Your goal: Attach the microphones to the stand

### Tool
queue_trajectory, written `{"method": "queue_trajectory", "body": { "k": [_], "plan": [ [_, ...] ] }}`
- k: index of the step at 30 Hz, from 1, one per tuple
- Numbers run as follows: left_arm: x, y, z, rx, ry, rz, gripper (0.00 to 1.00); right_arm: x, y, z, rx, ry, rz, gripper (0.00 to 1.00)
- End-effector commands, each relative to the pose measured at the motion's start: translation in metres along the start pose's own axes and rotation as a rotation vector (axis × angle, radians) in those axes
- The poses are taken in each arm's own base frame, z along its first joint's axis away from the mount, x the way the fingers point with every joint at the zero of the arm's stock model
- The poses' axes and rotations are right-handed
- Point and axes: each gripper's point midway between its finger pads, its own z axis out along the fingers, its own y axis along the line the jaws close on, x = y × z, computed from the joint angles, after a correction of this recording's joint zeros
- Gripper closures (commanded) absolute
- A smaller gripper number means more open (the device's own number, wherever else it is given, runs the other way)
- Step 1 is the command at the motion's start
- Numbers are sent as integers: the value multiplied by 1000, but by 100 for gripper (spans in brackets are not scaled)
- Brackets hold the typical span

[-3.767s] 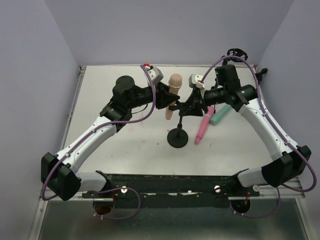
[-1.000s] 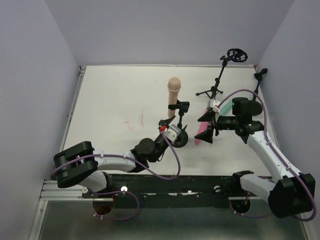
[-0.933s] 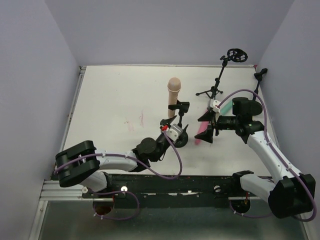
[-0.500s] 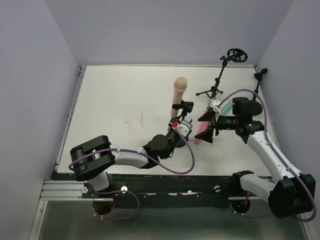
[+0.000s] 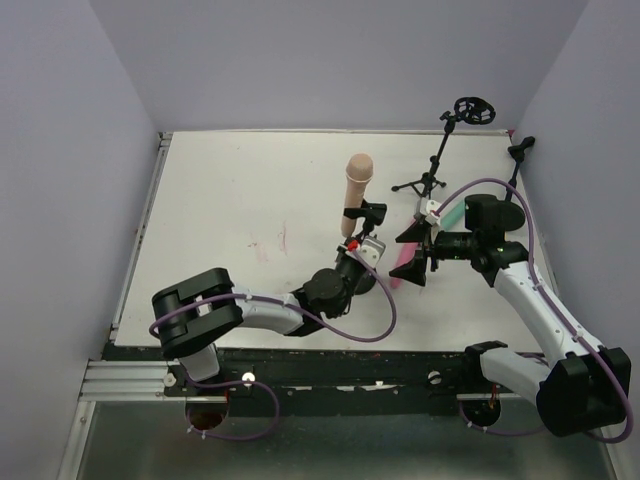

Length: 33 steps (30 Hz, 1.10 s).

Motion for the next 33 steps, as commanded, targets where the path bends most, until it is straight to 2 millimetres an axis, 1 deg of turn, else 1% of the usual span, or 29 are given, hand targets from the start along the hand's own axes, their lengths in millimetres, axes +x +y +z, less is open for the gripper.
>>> {"method": "queue_trajectory", "body": {
  "k": [1, 3, 5, 8, 10, 12, 15, 16, 17, 18, 19, 21, 23, 24, 25, 26, 27, 30, 33],
  "plan": [
    [-1, -3, 5, -15, 3, -45, 70, -5, -8, -2, 22, 0, -25, 0],
    [-1, -4, 4, -5, 7, -60, 76, -5, -8, -2, 23, 3, -20, 0],
    [-7, -3, 4, 5, -2, -78, 84, -4, -8, -2, 22, 3, -21, 0],
    [-18, 0, 1, 25, -17, -107, 100, -5, -8, -2, 22, 2, -20, 0],
    [-25, 2, -2, 59, -35, -136, 100, -4, -7, -2, 21, 2, -17, 0],
    [-38, 9, -6, 88, -62, -173, 100, -4, -7, -2, 21, 2, -21, 0],
    [-55, 32, -9, 112, -99, -215, 100, -4, -7, -2, 20, 2, -21, 0],
    [-60, 46, -8, 107, -112, -222, 100, -4, -7, -1, 19, 2, -21, 0],
    [-64, 55, -7, 122, -120, -258, 100, -3, -7, -1, 19, 3, -19, 0],
    [-69, 73, -5, 108, -131, -268, 100, -4, -7, -1, 18, 2, -19, 0],
    [-71, 86, -4, 108, -137, -263, 100, -4, -8, -2, 21, 2, -20, 0],
    [-74, 126, 0, 43, -145, -218, 100, -3, -8, -1, 21, 6, -17, 0],
    [-79, 159, 2, -1, -157, -168, 100, -2, -8, -1, 21, 8, -17, 0],
    [-82, 172, 2, -10, -156, -144, 100, -2, -8, -1, 20, 9, -16, 0],
    [-84, 191, 4, -41, -157, -116, 100, -2, -8, -1, 19, 10, -13, 0],
    [-83, 206, 5, -63, -150, -103, 100, -2, -8, -1, 16, 10, -14, 0],
    [-83, 229, 6, -102, -146, -86, 100, -2, -8, -1, 14, 11, -11, 0],
    [-81, 281, 10, -177, -139, -49, 100, 0, -7, 0, 6, 11, -6, 0],
    [-74, 328, 20, -244, -130, -30, 100, 1, -6, 0, 2, 11, -2, 0]
  ]
}}
